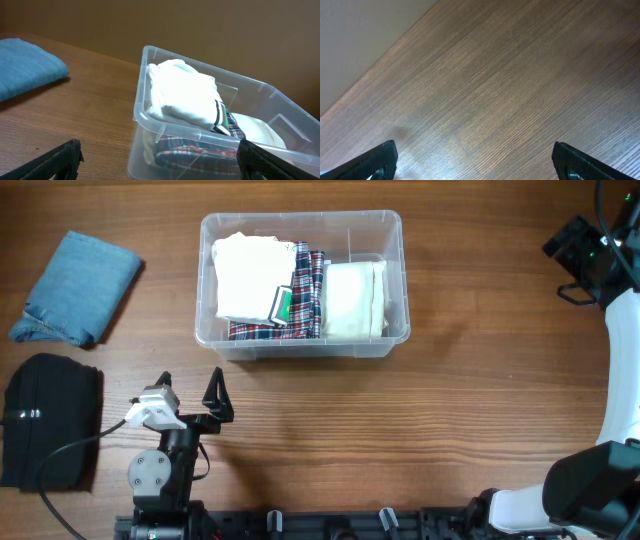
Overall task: Pack container
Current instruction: 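Withdraw the right arm from the box to the upper right, then reach the left gripper toward the folded black cloth at left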
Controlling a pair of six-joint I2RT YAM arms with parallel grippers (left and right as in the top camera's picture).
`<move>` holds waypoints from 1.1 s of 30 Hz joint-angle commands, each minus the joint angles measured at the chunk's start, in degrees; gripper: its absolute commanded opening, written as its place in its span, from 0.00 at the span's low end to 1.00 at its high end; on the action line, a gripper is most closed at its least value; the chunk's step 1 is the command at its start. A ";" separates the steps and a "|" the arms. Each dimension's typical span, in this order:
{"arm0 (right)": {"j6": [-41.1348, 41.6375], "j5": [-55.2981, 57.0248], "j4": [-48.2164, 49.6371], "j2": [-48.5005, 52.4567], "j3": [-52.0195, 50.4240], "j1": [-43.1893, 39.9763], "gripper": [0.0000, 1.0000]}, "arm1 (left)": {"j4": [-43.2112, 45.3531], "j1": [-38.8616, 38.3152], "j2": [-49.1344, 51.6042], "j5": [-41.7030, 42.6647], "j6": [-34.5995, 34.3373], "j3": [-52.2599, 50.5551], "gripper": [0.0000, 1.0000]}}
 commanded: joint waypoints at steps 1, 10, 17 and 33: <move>0.04 1.05 -0.07 0.39 -0.31 0.00 1.00 | -0.07 -0.31 -0.28 -0.35 -0.07 -0.35 1.00; 0.04 1.03 -0.07 0.39 -0.31 0.00 1.00 | -0.04 -0.31 -0.07 -0.33 -0.09 -0.37 1.00; 0.02 1.05 -0.07 0.39 -0.31 0.00 1.00 | 8.48 -0.33 -0.07 7.93 -0.11 -0.37 1.00; 0.04 1.03 -0.07 0.39 -0.31 0.00 1.00 | -41.83 -0.48 52.30 -14.64 1.68 60.06 1.00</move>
